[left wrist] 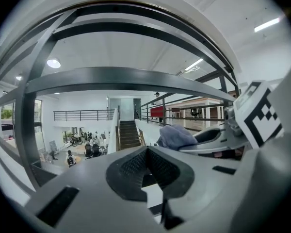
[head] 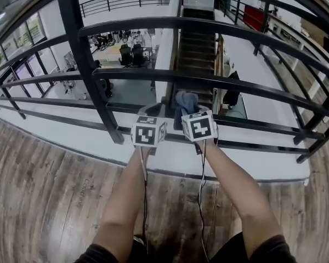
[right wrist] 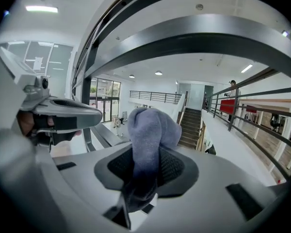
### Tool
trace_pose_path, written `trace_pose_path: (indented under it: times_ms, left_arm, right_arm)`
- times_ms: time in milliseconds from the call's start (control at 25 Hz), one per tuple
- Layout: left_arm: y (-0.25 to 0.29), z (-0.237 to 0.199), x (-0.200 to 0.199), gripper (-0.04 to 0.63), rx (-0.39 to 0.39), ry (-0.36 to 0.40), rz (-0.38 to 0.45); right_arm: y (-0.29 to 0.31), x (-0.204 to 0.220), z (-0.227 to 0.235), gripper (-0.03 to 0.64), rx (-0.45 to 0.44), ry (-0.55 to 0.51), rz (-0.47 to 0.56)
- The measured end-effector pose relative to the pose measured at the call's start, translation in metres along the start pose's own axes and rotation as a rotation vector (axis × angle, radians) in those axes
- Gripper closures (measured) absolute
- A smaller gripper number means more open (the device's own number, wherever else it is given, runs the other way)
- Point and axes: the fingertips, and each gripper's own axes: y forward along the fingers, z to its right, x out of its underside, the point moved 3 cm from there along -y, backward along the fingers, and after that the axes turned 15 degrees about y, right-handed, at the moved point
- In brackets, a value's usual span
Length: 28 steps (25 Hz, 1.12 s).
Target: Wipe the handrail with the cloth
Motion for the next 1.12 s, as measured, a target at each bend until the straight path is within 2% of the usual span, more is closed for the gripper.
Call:
trace_pose_path:
  times_ms: [320, 520, 760, 880, 1120]
  left_arm:
    - [0.036, 0.102, -0.055, 0.597, 0.121, -0.015, 0.077]
    - [0.060, 0.172, -0.077, 0.597, 0.214, -0.098, 0.091]
    - [0.078, 0.244, -0.096, 0.597, 0.246, -0.044, 0.116]
    - [0.092, 0.275, -0.100, 0.597, 0.251, -0.034, 0.102]
    - [0.104, 0.344, -0.138, 0.597, 0.298, -0.022, 0.098]
  right_arm:
    - [-0.046, 0.011, 0.105, 0.502, 0.065, 0.044, 0.010]
    - [-0.081, 0.021, 0.176, 0.502, 0.122, 0.078, 0.027]
    - [-0.123, 0.037, 0.259, 0.502, 0.190, 0.121, 0.052]
    - [-0.143, 0.044, 0.299, 0.502, 0.237, 0.135, 0.060]
    - [-0.188, 0.047, 0.370, 0.502, 0.301, 0.153, 0.056]
